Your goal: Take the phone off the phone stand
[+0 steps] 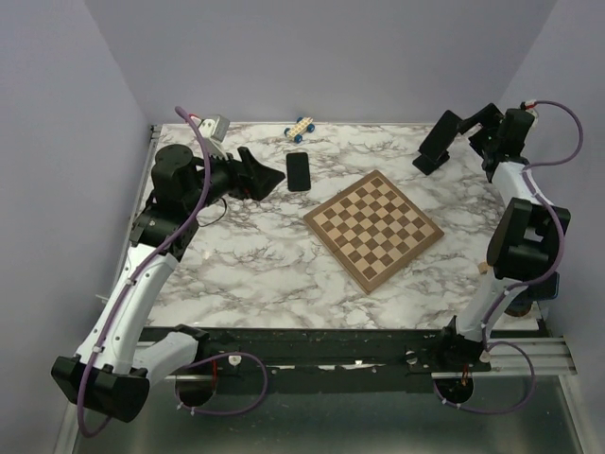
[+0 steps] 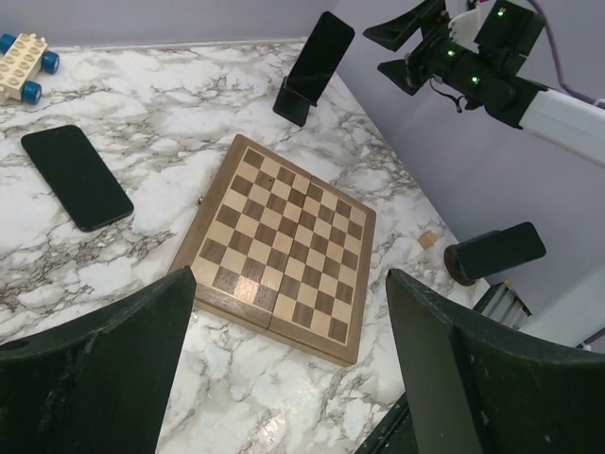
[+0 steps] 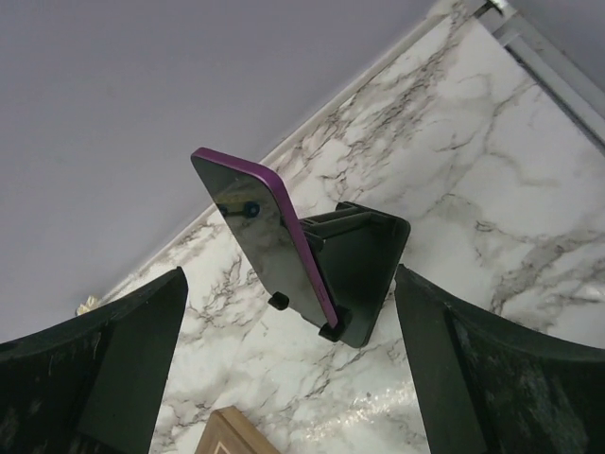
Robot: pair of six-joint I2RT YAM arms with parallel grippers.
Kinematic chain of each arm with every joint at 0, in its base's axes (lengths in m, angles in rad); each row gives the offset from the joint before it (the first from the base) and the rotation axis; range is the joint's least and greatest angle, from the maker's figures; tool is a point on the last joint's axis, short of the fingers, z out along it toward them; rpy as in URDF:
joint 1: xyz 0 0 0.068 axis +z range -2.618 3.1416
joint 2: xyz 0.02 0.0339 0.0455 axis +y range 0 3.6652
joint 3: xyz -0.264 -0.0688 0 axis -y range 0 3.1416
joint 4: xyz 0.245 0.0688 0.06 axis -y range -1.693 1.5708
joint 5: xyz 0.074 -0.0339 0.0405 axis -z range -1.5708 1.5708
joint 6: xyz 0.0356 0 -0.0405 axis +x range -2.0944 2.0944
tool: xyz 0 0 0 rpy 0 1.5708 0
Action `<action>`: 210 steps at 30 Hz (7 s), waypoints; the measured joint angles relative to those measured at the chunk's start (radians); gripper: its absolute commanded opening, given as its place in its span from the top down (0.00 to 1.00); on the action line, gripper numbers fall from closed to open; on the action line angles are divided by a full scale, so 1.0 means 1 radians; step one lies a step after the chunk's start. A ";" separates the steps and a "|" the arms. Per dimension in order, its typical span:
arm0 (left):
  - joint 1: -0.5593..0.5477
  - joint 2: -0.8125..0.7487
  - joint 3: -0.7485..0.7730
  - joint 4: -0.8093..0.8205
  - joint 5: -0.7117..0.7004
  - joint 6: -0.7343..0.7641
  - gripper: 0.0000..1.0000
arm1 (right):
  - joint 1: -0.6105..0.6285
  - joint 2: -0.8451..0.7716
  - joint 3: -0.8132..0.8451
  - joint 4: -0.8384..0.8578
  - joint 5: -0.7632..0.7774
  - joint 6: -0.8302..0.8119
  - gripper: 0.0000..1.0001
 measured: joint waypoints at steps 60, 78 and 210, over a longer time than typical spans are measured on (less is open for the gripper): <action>0.127 0.022 -0.063 0.185 0.223 -0.154 0.30 | -0.107 0.438 0.166 0.610 -0.650 0.153 0.40; 0.127 0.029 -0.068 0.207 0.234 -0.167 0.32 | -0.106 0.477 0.217 0.608 -0.687 0.146 0.71; 0.140 0.048 -0.081 0.178 0.195 -0.192 0.25 | 0.642 0.787 0.879 -0.315 0.020 0.100 0.00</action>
